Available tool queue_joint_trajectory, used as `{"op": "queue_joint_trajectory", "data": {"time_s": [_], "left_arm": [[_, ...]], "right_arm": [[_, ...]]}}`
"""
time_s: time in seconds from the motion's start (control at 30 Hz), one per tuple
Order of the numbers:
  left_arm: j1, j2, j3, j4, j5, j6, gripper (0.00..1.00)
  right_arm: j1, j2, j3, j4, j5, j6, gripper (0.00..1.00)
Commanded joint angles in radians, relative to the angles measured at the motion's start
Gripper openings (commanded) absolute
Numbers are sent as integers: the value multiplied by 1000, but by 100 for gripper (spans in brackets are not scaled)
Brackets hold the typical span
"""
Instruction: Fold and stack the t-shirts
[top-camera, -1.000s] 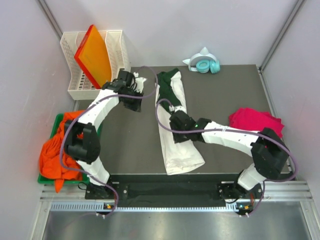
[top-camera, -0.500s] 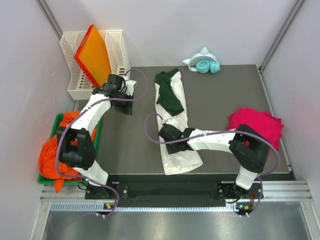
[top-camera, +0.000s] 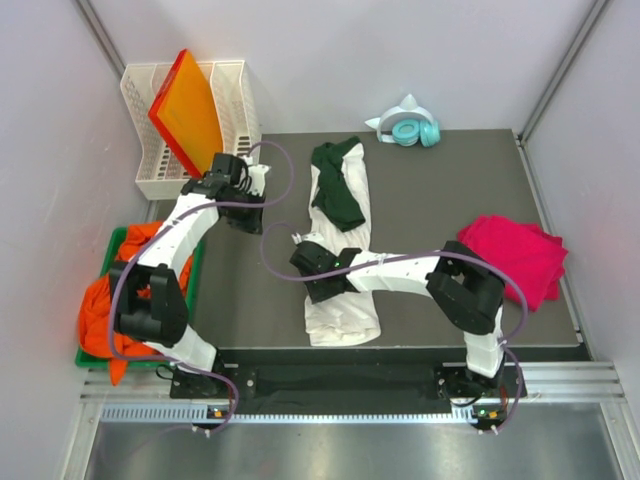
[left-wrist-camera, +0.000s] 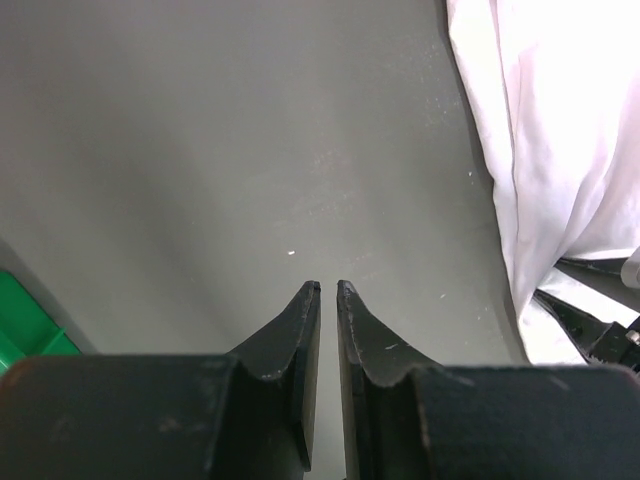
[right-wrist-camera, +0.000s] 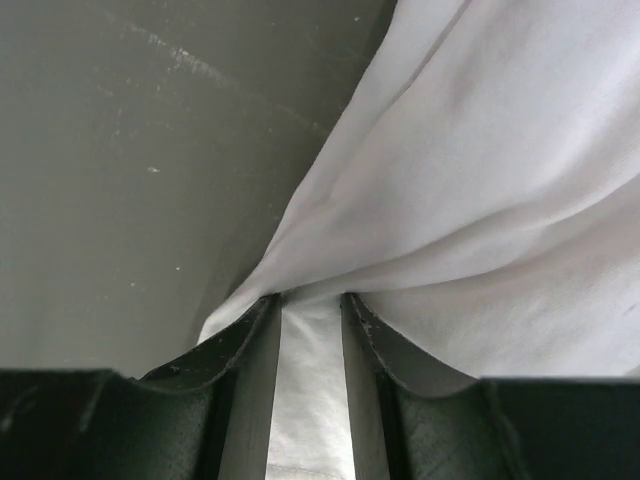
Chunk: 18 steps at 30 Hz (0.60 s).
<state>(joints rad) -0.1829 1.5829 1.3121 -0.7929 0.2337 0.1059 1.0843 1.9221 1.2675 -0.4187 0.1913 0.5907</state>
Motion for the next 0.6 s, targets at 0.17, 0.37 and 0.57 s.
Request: {"op": "queue_joint_trajectory", "data": {"time_s": [0.17,0.37,0.57], "left_arm": [[7,-83,-71,63,-11,-12,17],[7,-103,-146,138,47,-54,16],[32,-194,-238,312,-72,-104,18]], "right_arm": [[-27,-240,-51,-55,288,8,33],[-26,-495,-111,-187,586,0,34],[-20,-759,-266,-190,715,93,34]]}}
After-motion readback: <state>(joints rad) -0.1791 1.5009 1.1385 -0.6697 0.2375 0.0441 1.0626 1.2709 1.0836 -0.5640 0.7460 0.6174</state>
